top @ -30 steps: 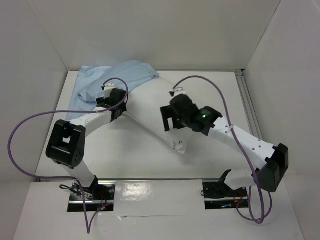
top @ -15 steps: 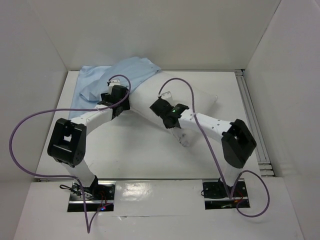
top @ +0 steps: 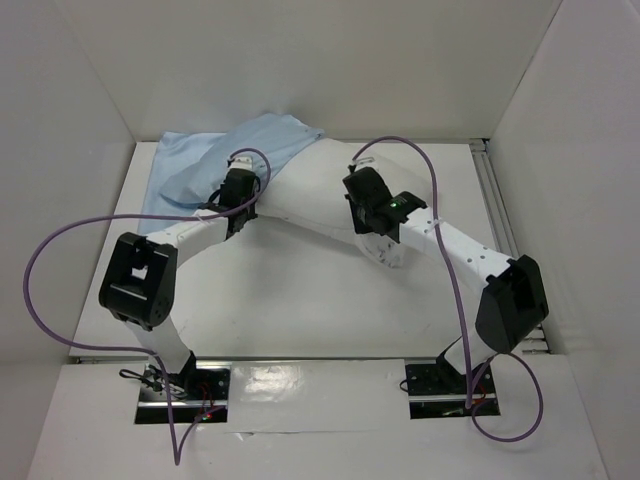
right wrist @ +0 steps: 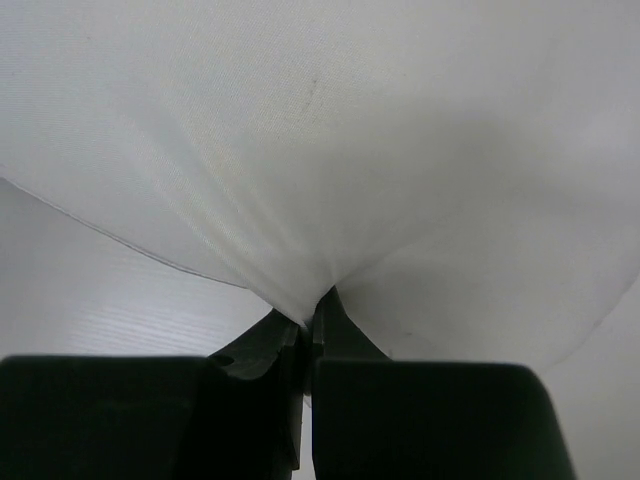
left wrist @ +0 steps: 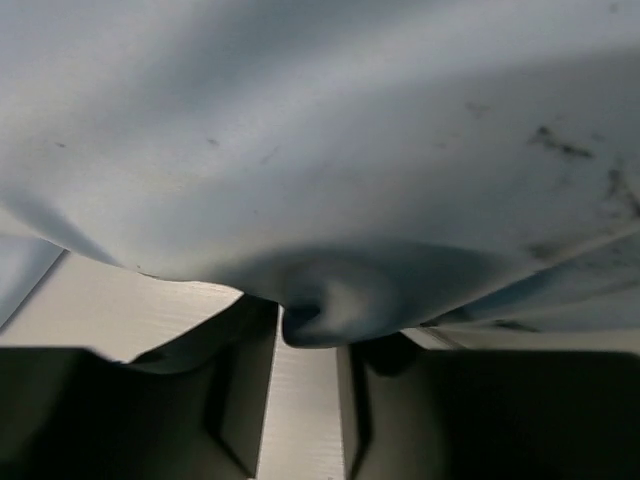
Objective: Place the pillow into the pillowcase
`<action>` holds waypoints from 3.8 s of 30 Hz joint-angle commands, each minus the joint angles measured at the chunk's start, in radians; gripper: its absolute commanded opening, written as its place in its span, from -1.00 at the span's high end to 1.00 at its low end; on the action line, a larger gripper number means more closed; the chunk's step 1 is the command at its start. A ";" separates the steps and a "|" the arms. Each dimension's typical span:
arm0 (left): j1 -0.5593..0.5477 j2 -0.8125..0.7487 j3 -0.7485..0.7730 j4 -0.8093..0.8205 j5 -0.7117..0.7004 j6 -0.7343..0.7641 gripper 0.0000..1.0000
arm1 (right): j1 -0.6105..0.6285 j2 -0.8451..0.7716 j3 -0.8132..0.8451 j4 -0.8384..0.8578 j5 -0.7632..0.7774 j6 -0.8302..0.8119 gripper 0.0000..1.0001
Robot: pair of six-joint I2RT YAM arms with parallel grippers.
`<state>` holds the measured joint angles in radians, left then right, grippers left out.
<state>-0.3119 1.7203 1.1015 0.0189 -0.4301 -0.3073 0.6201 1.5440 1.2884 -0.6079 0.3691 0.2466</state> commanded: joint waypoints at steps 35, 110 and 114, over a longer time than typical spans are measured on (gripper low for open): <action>-0.162 0.153 1.258 -0.436 0.922 -0.252 1.00 | -0.095 0.145 0.611 0.008 -0.183 -0.041 1.00; -0.136 0.062 0.572 -0.659 -0.091 -0.130 0.07 | -0.551 -0.059 0.057 -0.047 -0.216 0.135 -0.99; -0.125 0.100 0.592 -0.659 -0.091 -0.130 0.07 | -0.551 -0.059 0.057 -0.047 -0.205 0.135 -0.99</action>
<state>-0.4500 1.8008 1.6451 -0.6685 -0.4942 -0.4240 0.0757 1.5150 1.3327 -0.6811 0.1604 0.3916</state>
